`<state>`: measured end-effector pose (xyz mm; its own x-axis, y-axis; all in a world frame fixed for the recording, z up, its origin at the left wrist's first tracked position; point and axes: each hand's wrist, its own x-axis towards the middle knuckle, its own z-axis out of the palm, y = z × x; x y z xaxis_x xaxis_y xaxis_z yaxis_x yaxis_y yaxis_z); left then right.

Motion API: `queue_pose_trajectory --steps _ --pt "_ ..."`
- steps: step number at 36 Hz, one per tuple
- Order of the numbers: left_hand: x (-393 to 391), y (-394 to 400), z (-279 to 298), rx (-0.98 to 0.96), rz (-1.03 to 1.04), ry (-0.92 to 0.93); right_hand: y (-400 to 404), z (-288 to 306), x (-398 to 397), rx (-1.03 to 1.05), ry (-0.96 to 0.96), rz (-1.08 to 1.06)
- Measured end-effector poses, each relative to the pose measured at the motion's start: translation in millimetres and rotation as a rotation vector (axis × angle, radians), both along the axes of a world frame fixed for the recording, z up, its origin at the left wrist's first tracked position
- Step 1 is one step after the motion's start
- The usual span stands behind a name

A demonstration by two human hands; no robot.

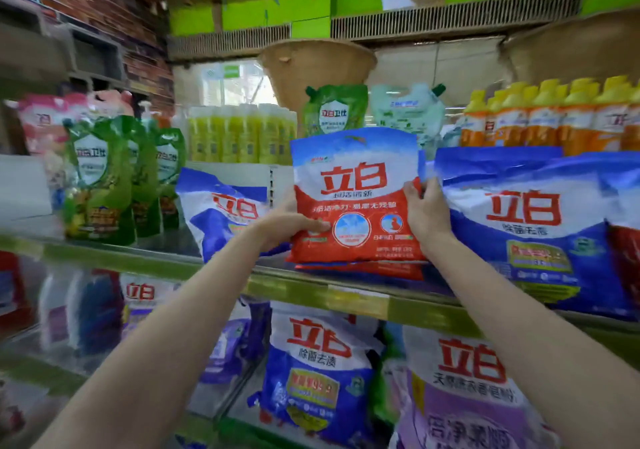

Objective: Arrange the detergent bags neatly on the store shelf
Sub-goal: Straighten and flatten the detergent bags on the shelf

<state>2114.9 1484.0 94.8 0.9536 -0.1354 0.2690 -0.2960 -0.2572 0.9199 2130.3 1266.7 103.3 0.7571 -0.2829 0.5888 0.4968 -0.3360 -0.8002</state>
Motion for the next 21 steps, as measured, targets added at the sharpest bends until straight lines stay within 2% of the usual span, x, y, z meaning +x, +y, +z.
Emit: queue_pose_trajectory --steps 4,7,11,15,21 --pt "4.8 -13.6 -17.2 0.066 0.05 -0.049 -7.0 -29.1 1.0 -0.016 0.108 -0.063" --pt "-4.9 -20.2 -17.9 0.034 0.07 -0.092 -5.4 -39.3 -3.4 0.001 0.08 -0.071" --pt "-7.9 -14.0 -28.2 0.121 0.091 -0.099 -5.3 -49.0 -9.7 0.039 0.076 0.077" --pt "-8.3 -9.5 -35.4 0.227 0.12 -0.038 -7.7 -53.1 -10.2 -0.012 0.125 0.207" --pt "-4.4 -18.2 -32.0 0.274 0.234 -0.105 -2.7 -49.6 -11.0 -0.063 0.113 0.257"
